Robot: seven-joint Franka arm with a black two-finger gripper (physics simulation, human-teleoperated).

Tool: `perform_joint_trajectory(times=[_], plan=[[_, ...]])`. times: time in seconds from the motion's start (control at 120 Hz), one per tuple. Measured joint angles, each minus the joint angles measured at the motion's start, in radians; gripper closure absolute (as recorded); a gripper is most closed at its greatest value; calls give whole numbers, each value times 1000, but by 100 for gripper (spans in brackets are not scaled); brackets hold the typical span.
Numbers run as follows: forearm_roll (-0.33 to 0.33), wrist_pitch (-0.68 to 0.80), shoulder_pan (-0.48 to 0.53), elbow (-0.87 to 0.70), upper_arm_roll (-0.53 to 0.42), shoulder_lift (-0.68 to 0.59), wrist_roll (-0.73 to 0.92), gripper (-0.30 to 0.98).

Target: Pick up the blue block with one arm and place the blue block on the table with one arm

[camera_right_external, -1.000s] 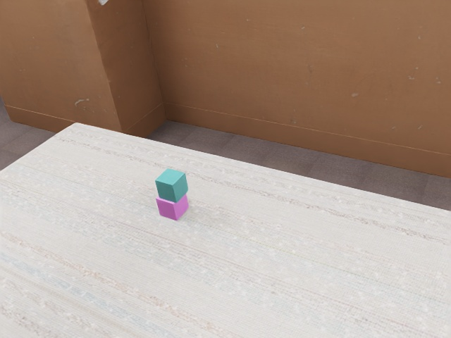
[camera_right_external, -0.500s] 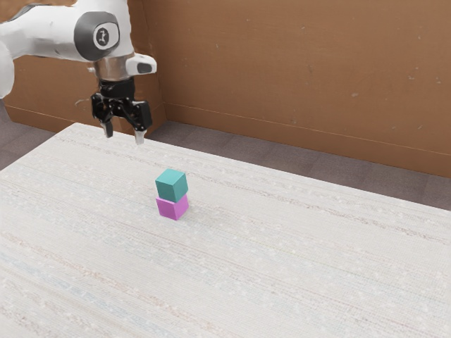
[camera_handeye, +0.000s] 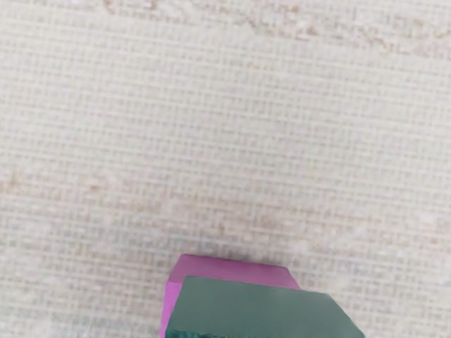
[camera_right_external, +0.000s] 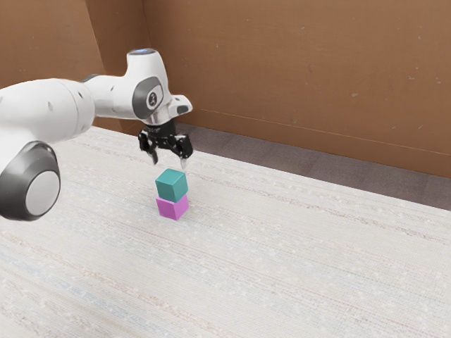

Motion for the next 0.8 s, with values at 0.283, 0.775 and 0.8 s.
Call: perform_joint_trajectory(times=[0.283, 0.775, 0.8], plan=[[-2, 146, -3, -115, -55, -71, 48, 0], [37, -62, -4, -69, -29, -45, 134, 0], [38, -60, -4, -69, -29, -45, 143, 0]])
